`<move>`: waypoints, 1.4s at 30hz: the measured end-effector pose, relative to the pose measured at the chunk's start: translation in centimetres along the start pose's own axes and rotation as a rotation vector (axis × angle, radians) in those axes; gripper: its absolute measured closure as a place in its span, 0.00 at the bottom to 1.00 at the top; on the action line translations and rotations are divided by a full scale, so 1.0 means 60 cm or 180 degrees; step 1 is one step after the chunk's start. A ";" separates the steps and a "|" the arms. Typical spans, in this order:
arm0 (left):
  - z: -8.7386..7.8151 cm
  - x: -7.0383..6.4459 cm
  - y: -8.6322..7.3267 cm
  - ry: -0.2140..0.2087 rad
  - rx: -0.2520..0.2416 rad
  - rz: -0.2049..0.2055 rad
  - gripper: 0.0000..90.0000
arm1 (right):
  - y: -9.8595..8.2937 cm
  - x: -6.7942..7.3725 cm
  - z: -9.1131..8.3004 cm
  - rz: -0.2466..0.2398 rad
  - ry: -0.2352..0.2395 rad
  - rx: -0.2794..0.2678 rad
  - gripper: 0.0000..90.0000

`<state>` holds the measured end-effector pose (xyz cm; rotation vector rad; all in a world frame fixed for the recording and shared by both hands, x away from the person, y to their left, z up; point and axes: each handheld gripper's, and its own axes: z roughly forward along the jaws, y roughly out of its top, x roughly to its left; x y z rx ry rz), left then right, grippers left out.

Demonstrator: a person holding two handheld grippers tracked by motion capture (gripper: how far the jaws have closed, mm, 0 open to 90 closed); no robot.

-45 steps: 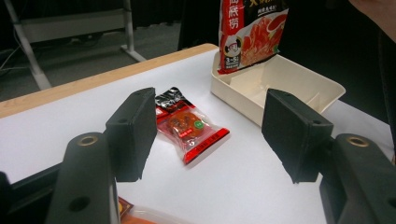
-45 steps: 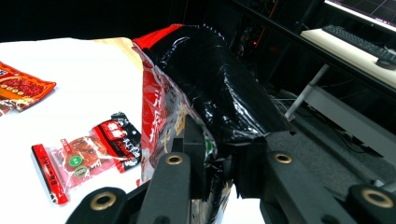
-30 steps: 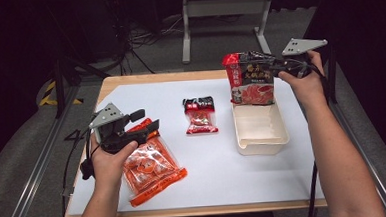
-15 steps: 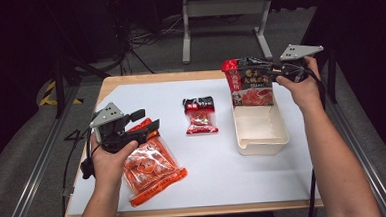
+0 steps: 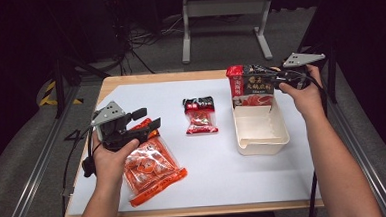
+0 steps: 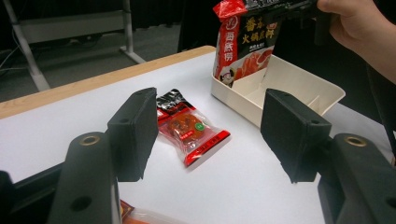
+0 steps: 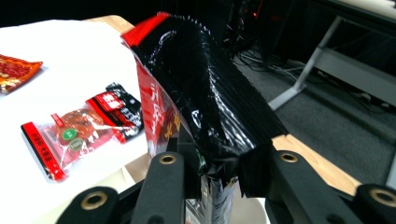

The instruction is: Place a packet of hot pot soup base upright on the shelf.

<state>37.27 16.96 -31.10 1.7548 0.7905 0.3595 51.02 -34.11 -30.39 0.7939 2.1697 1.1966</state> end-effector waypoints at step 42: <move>-0.024 0.032 -0.015 0.0182 0.0173 0.0030 0.38 | -0.019 0.014 -0.088 0.0362 -0.0289 -0.0073 0.35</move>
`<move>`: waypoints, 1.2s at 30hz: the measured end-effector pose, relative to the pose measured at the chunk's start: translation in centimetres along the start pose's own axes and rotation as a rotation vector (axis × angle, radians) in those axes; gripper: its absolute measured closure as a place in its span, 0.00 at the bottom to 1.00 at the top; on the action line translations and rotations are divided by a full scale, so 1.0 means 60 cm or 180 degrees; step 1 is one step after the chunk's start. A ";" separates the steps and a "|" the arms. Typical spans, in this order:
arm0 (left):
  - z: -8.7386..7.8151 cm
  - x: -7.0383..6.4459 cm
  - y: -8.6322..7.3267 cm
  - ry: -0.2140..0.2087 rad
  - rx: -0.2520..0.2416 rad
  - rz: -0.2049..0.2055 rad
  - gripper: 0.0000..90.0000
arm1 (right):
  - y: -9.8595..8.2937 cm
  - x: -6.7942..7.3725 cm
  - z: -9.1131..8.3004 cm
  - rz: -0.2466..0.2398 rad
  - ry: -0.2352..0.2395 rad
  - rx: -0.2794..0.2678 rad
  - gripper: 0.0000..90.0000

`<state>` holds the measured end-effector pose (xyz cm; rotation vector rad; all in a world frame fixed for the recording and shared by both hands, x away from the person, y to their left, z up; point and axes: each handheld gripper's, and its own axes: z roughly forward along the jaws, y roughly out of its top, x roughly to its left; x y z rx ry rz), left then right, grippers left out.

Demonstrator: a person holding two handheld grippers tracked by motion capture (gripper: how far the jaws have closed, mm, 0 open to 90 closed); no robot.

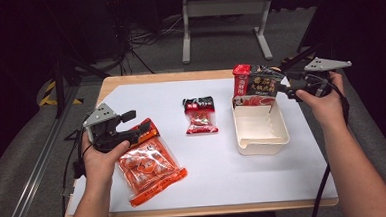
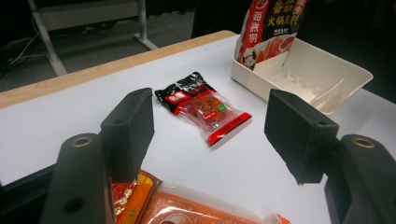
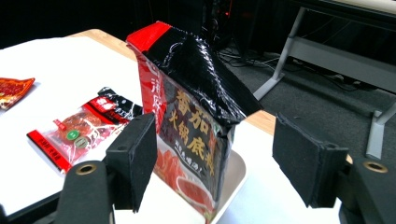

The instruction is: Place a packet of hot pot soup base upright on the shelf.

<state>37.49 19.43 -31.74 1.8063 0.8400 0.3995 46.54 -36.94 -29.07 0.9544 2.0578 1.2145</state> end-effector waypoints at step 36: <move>-0.042 0.075 -0.022 0.0231 0.0206 -0.0030 0.39 | -0.002 0.152 -0.050 -0.0238 0.0551 -0.0024 0.33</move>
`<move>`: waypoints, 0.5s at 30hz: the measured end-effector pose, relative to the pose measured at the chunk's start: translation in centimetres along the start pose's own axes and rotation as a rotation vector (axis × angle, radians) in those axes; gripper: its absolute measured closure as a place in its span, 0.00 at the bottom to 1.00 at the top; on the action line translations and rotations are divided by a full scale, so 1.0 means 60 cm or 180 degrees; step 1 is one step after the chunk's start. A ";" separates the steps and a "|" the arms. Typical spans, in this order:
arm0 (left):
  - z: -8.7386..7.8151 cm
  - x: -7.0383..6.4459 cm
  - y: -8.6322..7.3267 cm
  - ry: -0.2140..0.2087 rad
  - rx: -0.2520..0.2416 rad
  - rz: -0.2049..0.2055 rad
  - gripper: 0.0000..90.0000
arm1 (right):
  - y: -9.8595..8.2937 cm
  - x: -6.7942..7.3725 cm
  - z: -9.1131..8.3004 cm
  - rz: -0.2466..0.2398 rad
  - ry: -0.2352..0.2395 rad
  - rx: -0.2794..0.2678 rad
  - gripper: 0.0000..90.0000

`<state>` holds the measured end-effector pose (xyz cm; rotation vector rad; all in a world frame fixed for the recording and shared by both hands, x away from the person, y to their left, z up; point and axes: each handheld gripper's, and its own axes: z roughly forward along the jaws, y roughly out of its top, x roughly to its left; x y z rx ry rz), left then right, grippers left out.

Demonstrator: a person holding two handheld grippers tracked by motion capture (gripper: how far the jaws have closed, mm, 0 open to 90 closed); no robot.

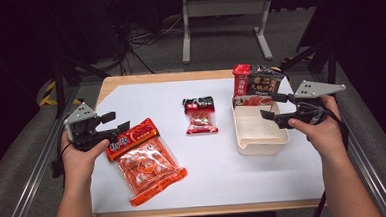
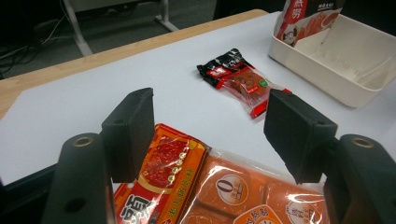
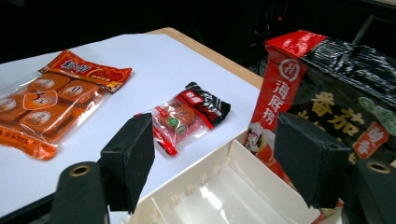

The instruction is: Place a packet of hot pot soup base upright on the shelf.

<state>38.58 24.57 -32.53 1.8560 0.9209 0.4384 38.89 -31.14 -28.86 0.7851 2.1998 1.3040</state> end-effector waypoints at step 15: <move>-0.002 0.019 -0.011 0.0265 0.0049 -0.0073 0.35 | -0.004 0.037 0.003 -0.0052 0.0096 -0.0122 0.32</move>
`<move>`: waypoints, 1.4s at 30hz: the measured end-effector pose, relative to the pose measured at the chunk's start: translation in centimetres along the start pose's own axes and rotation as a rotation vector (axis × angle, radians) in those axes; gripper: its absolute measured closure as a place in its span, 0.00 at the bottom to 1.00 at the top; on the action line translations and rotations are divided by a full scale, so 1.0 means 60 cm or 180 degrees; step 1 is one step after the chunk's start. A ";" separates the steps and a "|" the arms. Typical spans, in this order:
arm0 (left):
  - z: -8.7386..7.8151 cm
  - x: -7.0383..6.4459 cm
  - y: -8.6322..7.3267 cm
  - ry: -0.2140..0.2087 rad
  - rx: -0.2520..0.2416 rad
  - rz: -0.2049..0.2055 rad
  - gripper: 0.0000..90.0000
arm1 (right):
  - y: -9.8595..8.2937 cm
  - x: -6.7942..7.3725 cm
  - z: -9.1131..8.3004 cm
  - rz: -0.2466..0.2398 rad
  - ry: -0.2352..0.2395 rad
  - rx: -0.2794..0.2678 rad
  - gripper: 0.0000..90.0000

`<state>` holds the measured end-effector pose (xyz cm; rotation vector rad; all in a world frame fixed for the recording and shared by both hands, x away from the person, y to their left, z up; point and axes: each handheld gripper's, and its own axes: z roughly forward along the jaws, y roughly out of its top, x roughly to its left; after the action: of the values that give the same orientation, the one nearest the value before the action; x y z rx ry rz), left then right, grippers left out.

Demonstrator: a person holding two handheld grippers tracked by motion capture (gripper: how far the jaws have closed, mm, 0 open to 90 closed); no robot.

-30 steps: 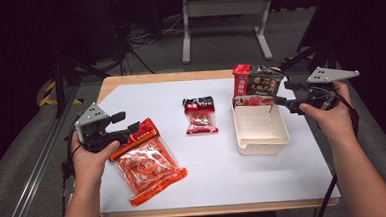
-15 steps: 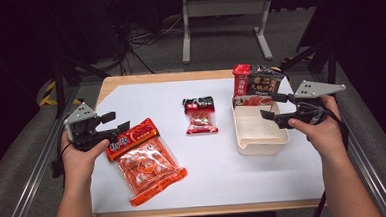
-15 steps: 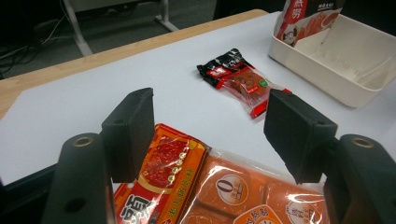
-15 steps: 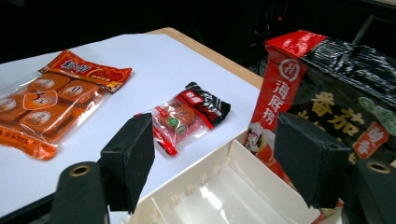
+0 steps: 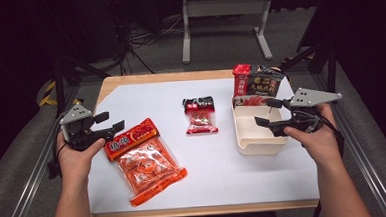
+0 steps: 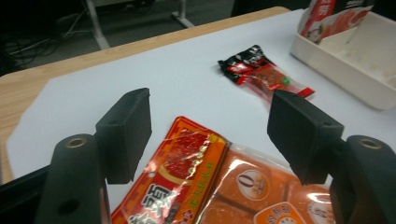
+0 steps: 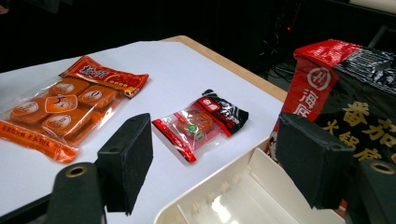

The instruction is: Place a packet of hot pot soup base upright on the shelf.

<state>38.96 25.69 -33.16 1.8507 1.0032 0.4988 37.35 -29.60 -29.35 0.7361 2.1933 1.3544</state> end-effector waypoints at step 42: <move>0.081 0.111 -0.131 0.0247 0.0782 -0.0717 0.35 | -0.009 0.030 0.039 -0.0185 0.0200 0.0122 0.30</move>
<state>42.85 30.19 -42.85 1.9117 1.3573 0.3249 37.33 -27.09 -31.00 0.6466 2.2773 1.3272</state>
